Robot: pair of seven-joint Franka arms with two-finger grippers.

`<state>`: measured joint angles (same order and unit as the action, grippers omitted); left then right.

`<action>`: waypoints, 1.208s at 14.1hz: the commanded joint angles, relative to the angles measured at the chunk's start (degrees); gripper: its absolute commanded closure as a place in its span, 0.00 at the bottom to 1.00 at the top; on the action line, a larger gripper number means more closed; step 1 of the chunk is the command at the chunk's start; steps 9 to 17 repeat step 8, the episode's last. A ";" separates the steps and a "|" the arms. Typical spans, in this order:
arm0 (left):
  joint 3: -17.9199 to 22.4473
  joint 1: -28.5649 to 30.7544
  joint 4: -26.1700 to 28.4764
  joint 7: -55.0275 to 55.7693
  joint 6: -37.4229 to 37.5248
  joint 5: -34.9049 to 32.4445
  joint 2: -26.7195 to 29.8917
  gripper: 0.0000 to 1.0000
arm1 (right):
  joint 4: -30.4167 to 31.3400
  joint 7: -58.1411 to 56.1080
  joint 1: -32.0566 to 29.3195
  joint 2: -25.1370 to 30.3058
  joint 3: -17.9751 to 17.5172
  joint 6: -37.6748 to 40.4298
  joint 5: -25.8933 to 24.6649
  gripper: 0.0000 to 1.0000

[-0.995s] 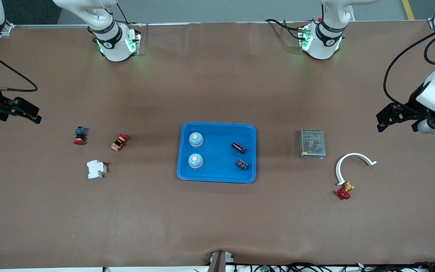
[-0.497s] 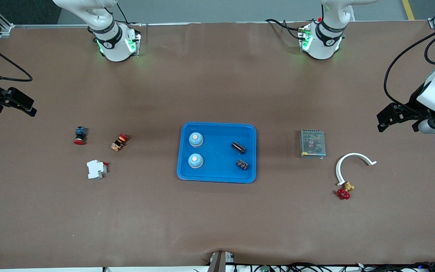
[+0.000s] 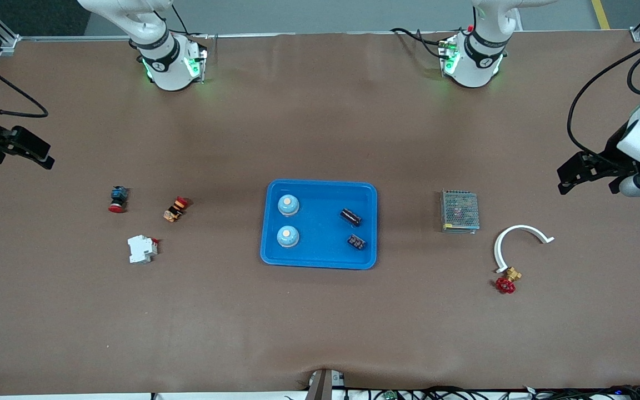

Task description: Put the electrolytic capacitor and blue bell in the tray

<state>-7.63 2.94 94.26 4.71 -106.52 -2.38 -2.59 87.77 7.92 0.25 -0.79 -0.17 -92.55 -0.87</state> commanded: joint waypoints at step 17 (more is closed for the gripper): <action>-0.02 0.13 -0.83 -1.11 0.18 -0.17 -0.31 0.00 | 0.83 -2.38 1.51 2.20 0.17 -2.11 -2.21 0.00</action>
